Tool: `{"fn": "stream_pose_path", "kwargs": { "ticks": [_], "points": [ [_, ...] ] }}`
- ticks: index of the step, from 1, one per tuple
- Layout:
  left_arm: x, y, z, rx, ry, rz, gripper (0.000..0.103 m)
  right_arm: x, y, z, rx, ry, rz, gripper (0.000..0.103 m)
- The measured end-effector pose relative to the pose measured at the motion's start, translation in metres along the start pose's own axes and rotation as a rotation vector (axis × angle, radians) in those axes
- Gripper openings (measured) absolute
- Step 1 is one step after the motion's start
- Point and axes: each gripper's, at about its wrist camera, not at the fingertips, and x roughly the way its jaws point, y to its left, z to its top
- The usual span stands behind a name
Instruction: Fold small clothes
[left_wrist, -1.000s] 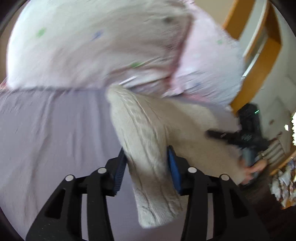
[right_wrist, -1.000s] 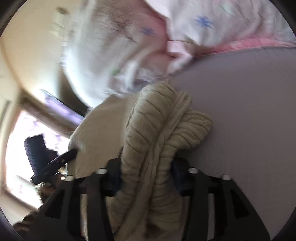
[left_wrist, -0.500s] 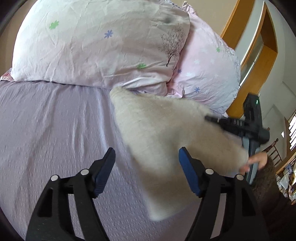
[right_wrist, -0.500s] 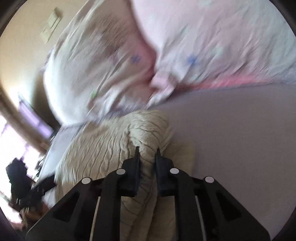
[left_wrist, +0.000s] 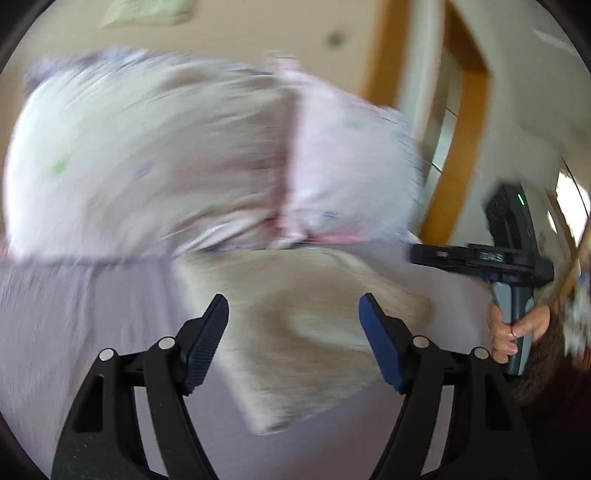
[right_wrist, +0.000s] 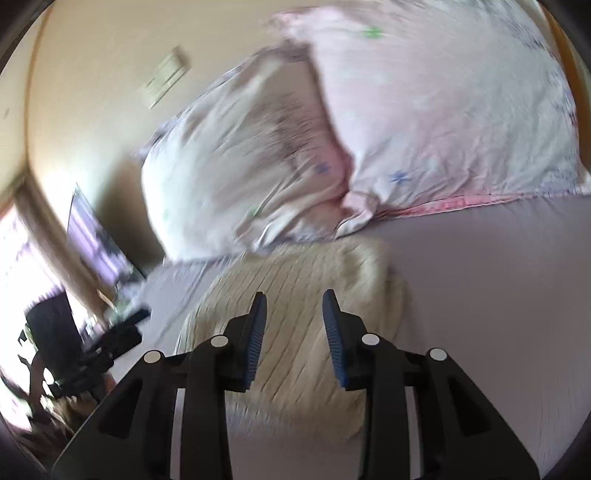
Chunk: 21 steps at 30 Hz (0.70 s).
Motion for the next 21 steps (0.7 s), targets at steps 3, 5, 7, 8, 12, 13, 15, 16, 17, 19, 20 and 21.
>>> {"fn": "stream_pose_path", "kwargs": {
  "ticks": [3,5,7,8,12,13,15,16,17,19,20,21],
  "points": [
    [0.03,-0.037,-0.005,0.137,0.083,-0.009,0.076,0.009,0.01,-0.011,-0.023,0.028,-0.011,0.033],
    [0.057,-0.046,-0.017,0.193,0.203,0.033,0.076,0.031,0.007,-0.018,-0.006,0.112,-0.063,0.033],
    [0.07,-0.04,-0.029,0.178,0.298,0.056,0.068,0.048,0.002,-0.037,-0.008,0.22,-0.154,0.03],
    [0.071,-0.032,-0.036,0.152,0.335,0.056,0.066,0.046,0.001,-0.043,-0.013,0.222,-0.156,0.03],
    [0.058,-0.012,-0.045,0.07,0.367,0.024,0.059,0.028,-0.002,-0.059,0.012,0.214,-0.158,0.028],
    [0.055,-0.012,-0.046,0.075,0.371,0.027,0.058,0.024,-0.006,-0.059,0.025,0.208,-0.161,0.026],
    [0.048,-0.013,-0.048,0.089,0.374,0.043,0.059,0.021,-0.008,-0.058,0.038,0.183,-0.223,0.024],
    [0.041,-0.013,-0.048,0.075,0.368,0.036,0.059,0.016,-0.007,-0.057,0.034,0.158,-0.258,0.024],
    [0.034,-0.013,-0.048,0.053,0.354,0.023,0.061,0.007,-0.004,-0.055,0.032,0.118,-0.262,0.024],
    [0.024,-0.012,-0.049,0.023,0.326,-0.005,0.067,-0.004,0.006,-0.052,0.016,0.065,-0.21,0.024],
    [0.019,-0.011,-0.047,0.012,0.308,-0.012,0.067,-0.005,0.017,-0.049,-0.015,0.052,-0.15,0.025],
    [0.012,-0.01,-0.045,-0.004,0.287,-0.017,0.068,-0.003,0.028,-0.048,-0.05,0.057,-0.107,0.025]
  ]
}}
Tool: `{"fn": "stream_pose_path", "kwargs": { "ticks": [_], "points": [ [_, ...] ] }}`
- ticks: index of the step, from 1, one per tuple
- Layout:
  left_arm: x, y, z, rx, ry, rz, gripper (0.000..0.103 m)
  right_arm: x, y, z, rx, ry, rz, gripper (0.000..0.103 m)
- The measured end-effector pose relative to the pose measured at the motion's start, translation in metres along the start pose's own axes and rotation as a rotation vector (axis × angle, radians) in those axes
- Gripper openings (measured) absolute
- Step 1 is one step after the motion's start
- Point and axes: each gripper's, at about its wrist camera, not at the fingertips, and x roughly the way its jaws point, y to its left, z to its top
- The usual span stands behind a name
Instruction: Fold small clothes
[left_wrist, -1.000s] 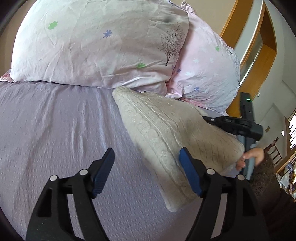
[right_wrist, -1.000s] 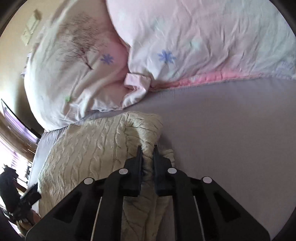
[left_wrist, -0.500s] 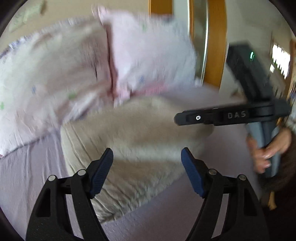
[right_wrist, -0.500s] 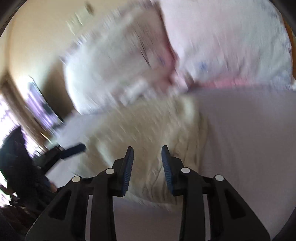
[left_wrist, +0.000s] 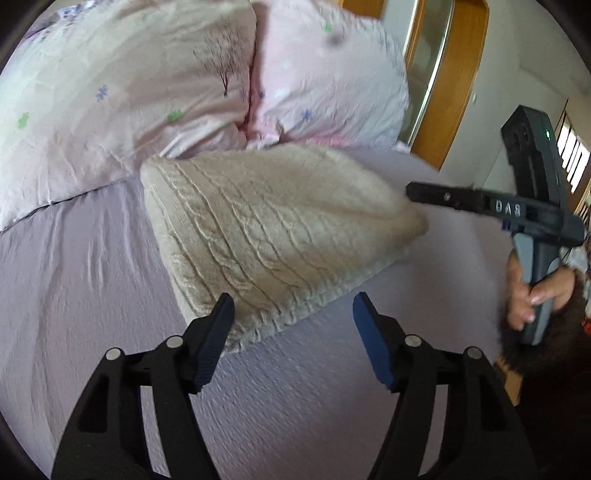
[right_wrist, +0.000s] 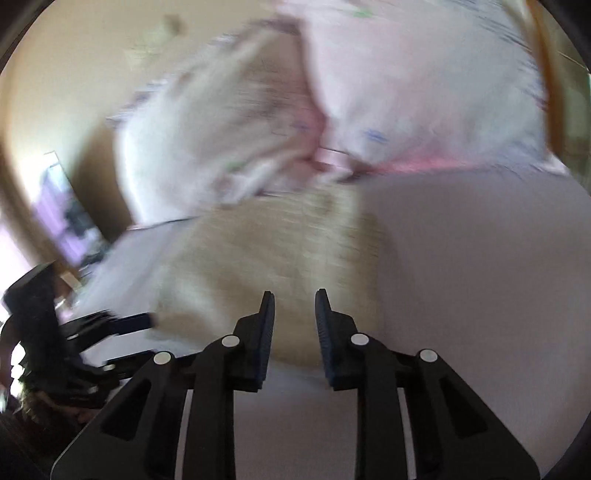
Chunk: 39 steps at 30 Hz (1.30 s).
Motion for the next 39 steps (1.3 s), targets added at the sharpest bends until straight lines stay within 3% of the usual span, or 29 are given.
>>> {"fn": "stream_pose_path", "kwargs": {
  "ticks": [3,4,6,7,9,11,12,13,16,19,22,26,33,39],
  "points": [
    [-0.018,0.011,0.002,-0.092,-0.067,-0.036,0.071,0.021,0.035,0.003,-0.12,0.05,0.046,0.03],
    [-0.024,0.016,0.001,-0.123,-0.085,-0.043,0.072,0.036,0.045,0.002,-0.156,0.095,0.046,0.038],
    [-0.032,0.022,0.0,-0.176,-0.099,-0.063,0.075,0.07,0.053,-0.006,-0.192,0.256,-0.007,0.04],
    [-0.035,0.025,-0.002,-0.206,-0.099,-0.072,0.079,0.078,0.057,-0.013,-0.221,0.282,-0.041,0.041],
    [-0.042,0.024,-0.009,-0.265,-0.079,-0.062,0.091,0.062,0.064,-0.016,-0.26,0.242,-0.055,0.043],
    [-0.047,0.017,-0.016,-0.29,-0.069,-0.013,0.098,0.032,0.054,-0.015,-0.195,0.193,0.016,0.067],
    [-0.05,0.014,-0.019,-0.295,-0.067,0.006,0.101,0.017,0.046,-0.015,-0.164,0.164,0.033,0.089],
    [-0.049,0.01,-0.021,-0.302,-0.061,0.039,0.101,-0.001,0.037,-0.018,-0.135,0.124,0.014,0.099],
    [-0.04,-0.005,-0.027,-0.301,-0.01,0.171,0.101,-0.025,0.02,-0.024,-0.1,0.084,-0.04,0.102],
    [-0.022,-0.01,-0.031,-0.306,0.074,0.264,0.101,-0.025,0.006,-0.032,-0.044,0.106,-0.177,0.102],
    [0.001,-0.007,-0.033,-0.301,0.164,0.34,0.101,-0.011,-0.002,-0.041,0.002,0.158,-0.253,0.102],
    [0.016,-0.008,-0.036,-0.267,0.228,0.469,0.101,0.016,0.0,-0.048,0.009,0.211,-0.271,0.102],
    [0.015,-0.004,-0.037,-0.304,0.22,0.498,0.101,0.029,0.013,-0.048,-0.057,0.211,-0.388,0.102],
    [0.016,-0.004,-0.036,-0.302,0.221,0.493,0.101,0.028,0.013,-0.047,-0.053,0.213,-0.399,0.102]
  ]
}}
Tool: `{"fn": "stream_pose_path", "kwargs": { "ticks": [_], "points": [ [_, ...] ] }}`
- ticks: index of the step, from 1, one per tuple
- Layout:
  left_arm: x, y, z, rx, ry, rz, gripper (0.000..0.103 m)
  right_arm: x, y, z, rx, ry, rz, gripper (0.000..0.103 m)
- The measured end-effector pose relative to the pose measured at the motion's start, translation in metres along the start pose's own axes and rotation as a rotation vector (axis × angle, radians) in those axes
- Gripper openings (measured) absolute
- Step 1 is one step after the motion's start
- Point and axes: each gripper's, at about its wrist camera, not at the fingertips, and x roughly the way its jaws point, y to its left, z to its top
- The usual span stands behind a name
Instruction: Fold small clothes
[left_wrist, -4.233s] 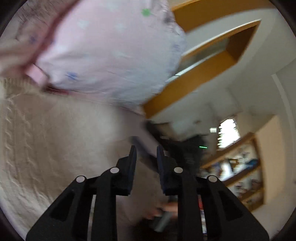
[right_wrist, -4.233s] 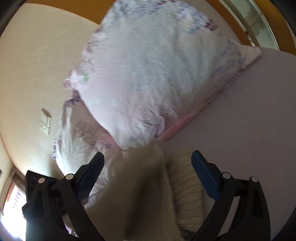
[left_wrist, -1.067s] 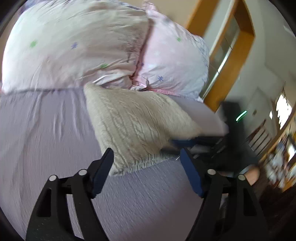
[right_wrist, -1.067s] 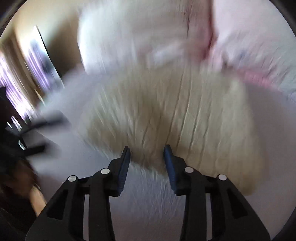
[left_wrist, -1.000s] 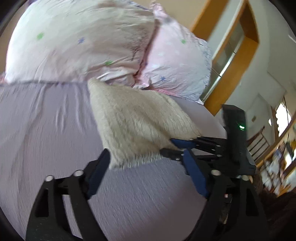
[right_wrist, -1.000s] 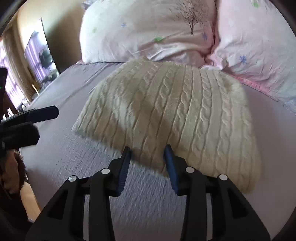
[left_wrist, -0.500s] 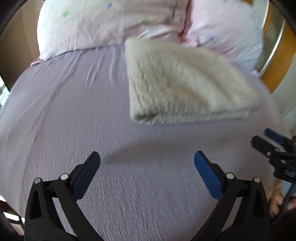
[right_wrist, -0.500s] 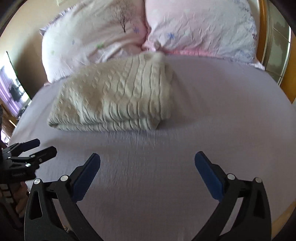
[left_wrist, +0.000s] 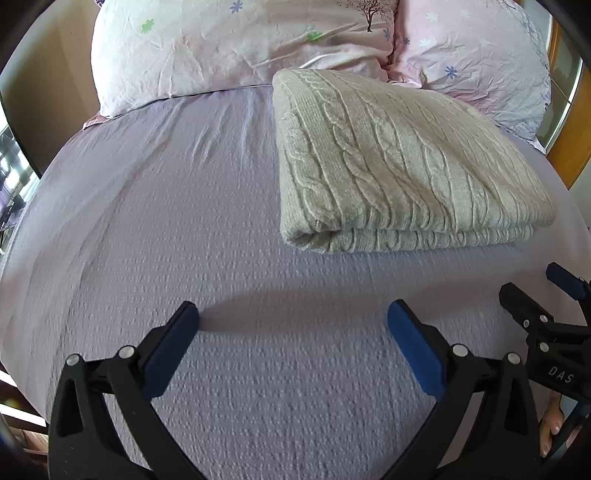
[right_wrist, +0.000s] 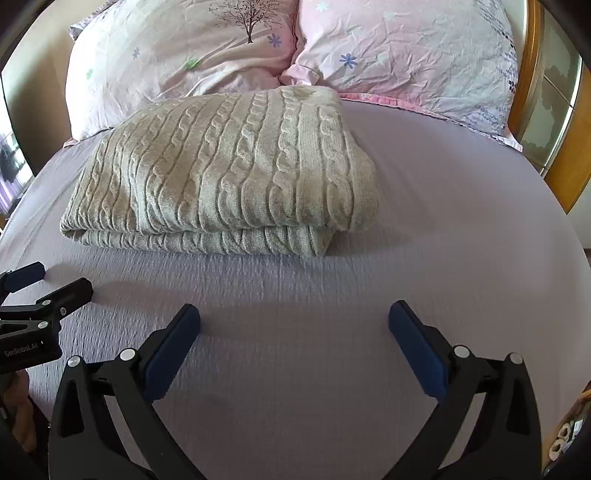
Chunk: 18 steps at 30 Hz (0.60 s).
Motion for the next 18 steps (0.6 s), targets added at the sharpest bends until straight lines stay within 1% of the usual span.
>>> {"fn": "stream_pose_path", "kwargs": {
  "ticks": [18],
  "points": [
    [-0.001,0.0005,-0.0008,0.001,-0.009,0.001,0.101,-0.0009,-0.0004,-0.0005,-0.001,-0.003,0.0,0.102]
  ]
}}
